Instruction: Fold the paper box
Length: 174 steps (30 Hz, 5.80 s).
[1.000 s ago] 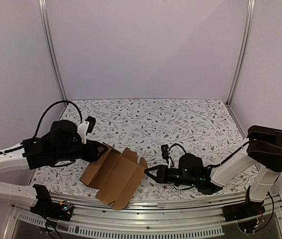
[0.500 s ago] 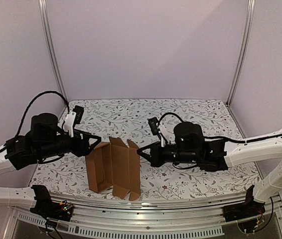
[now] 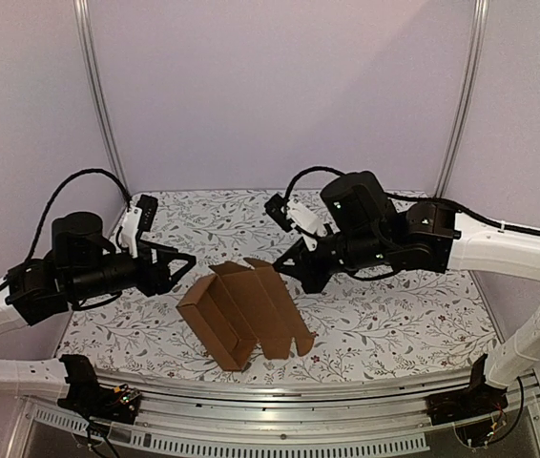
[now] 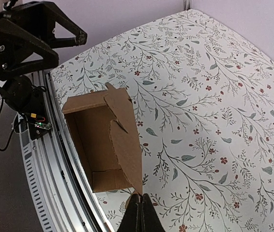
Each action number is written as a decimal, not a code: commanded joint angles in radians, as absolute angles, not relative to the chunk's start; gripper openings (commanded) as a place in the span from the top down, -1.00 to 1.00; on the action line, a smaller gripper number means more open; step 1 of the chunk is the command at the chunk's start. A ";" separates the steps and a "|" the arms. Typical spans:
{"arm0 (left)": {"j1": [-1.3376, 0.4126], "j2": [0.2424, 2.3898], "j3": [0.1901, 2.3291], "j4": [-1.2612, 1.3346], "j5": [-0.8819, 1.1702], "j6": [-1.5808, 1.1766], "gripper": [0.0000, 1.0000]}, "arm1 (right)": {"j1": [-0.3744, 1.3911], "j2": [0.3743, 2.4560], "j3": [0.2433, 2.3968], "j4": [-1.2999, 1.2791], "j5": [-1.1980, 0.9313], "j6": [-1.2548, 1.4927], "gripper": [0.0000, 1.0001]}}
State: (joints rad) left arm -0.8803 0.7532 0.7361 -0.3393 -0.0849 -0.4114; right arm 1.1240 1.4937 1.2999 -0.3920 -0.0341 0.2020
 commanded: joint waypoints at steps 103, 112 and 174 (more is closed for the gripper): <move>-0.938 0.964 0.479 -0.455 -0.076 -0.823 0.70 | 1.105 1.306 1.104 -0.486 0.131 0.237 0.56; -0.984 0.980 0.488 -0.451 -0.118 -0.851 0.72 | 1.106 1.241 1.062 -0.470 0.043 0.204 0.25; -0.983 1.056 0.215 -0.043 -0.133 -1.057 1.00 | 1.190 1.765 0.664 0.391 -0.148 0.889 1.00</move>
